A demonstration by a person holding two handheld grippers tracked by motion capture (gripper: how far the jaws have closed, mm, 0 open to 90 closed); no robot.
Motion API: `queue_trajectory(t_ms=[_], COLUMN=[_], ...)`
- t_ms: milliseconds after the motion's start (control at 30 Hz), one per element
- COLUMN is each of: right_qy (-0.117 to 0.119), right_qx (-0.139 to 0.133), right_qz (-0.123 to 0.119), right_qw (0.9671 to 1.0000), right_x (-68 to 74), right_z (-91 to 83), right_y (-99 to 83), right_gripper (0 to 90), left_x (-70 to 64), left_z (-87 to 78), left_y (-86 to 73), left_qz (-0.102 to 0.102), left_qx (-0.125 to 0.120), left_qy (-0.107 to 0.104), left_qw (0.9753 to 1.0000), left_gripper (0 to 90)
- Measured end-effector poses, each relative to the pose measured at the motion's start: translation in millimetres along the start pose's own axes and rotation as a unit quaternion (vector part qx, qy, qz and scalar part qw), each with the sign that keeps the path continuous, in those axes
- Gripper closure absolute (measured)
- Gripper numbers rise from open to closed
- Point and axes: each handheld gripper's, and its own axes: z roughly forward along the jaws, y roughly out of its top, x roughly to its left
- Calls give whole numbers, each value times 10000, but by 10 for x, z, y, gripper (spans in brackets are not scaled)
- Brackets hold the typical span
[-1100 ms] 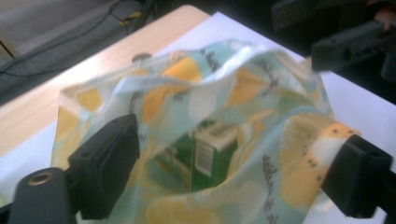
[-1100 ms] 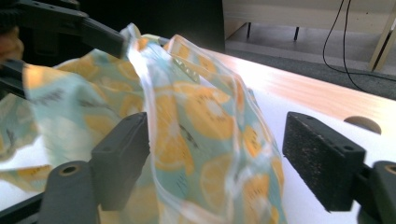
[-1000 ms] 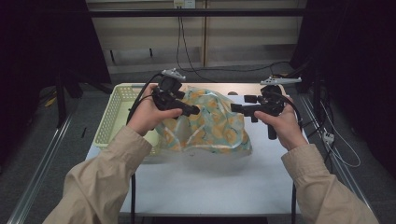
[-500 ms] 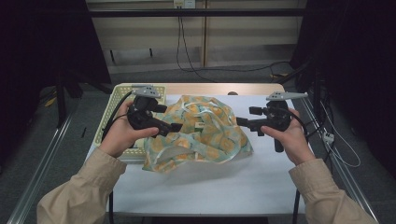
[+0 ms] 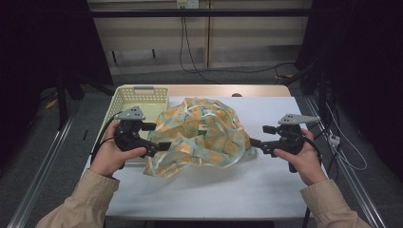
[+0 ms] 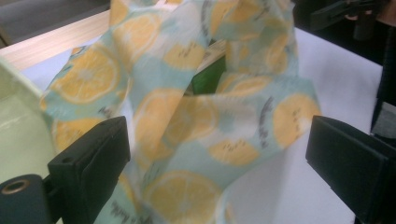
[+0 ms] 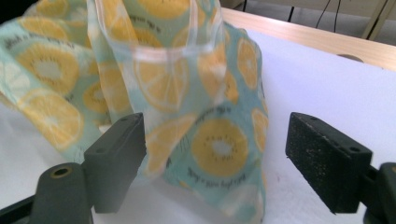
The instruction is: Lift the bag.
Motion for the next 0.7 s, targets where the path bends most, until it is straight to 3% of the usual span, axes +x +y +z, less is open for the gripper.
queue_trajectory(t_ms=[233, 533, 700], right_qy=[-93, -118, -102], right_qx=[105, 170, 257], right_qz=[-107, -68, -65], right_qw=[9998, 9998, 9996], right_x=[46, 54, 60], right_z=[-27, -50, -43], right_y=[-198, -431, -560], right_gripper=[204, 203, 200], left_x=[-41, -50, -56], left_z=[-49, -8, 10], left_y=[-288, -606, -703], left_qz=[7, -220, -243], left_qx=[-83, -142, 2], left_qy=[35, 44, 82], left_qw=[10000, 9996, 9997], left_gripper=[62, 62, 63])
